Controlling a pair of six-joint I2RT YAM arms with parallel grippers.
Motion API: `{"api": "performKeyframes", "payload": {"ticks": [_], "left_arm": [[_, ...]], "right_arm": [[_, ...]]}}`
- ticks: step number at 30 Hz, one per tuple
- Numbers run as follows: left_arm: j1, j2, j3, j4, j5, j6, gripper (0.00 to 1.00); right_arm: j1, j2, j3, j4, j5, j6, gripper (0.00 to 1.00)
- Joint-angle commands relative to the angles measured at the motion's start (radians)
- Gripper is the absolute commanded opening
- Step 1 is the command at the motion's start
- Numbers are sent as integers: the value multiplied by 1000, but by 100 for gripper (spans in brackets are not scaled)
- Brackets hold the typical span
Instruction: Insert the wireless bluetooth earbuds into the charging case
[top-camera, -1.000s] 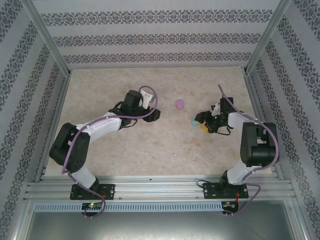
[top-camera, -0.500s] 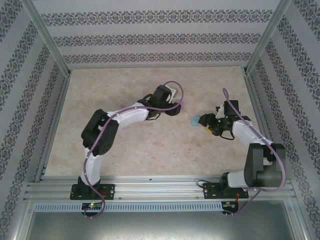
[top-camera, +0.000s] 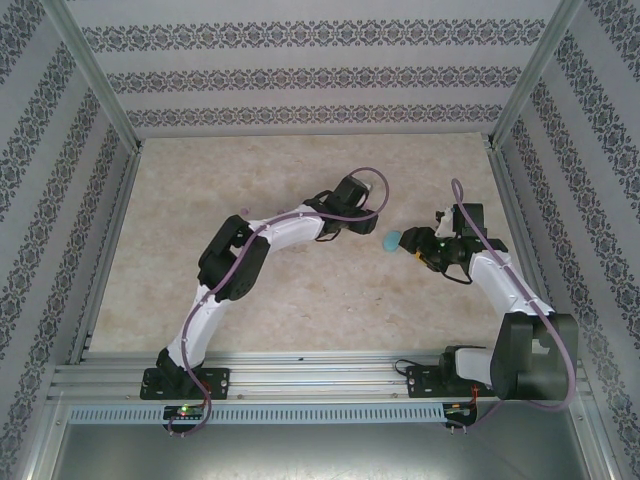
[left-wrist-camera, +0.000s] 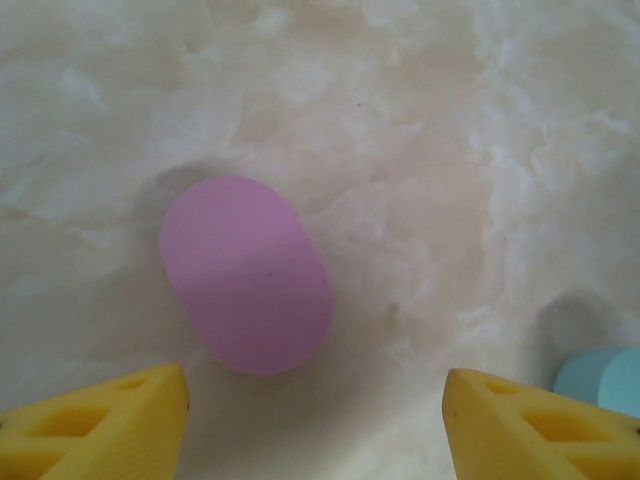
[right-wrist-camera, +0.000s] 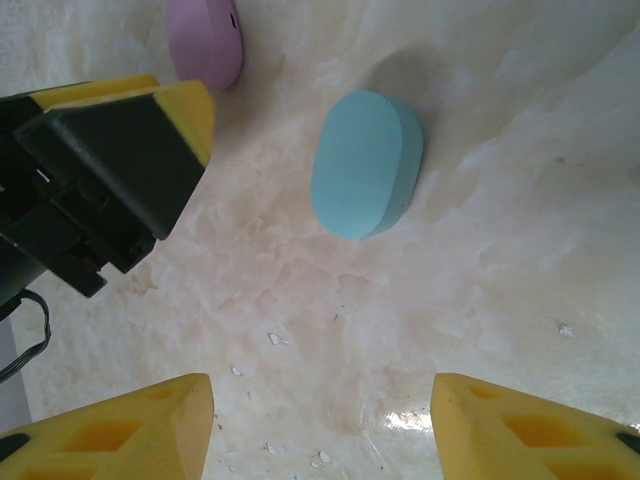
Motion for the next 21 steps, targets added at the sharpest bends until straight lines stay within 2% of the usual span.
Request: {"api": "performKeyframes", "payload": {"ticks": [1, 11, 15, 21], "left_arm": [[-19, 39, 58, -59, -60, -22, 66], [-29, 114, 144, -77, -165, -17, 69], [-29, 152, 181, -89, -176, 0, 69], [-28, 200, 225, -110, -166, 22, 64]], "right_arm": [[-5, -12, -14, -10, -1, -17, 59], [-5, -16, -19, -7, -17, -19, 58], [-5, -14, -19, -2, -23, -17, 58], [-6, -21, -12, -9, -34, -14, 57]]}}
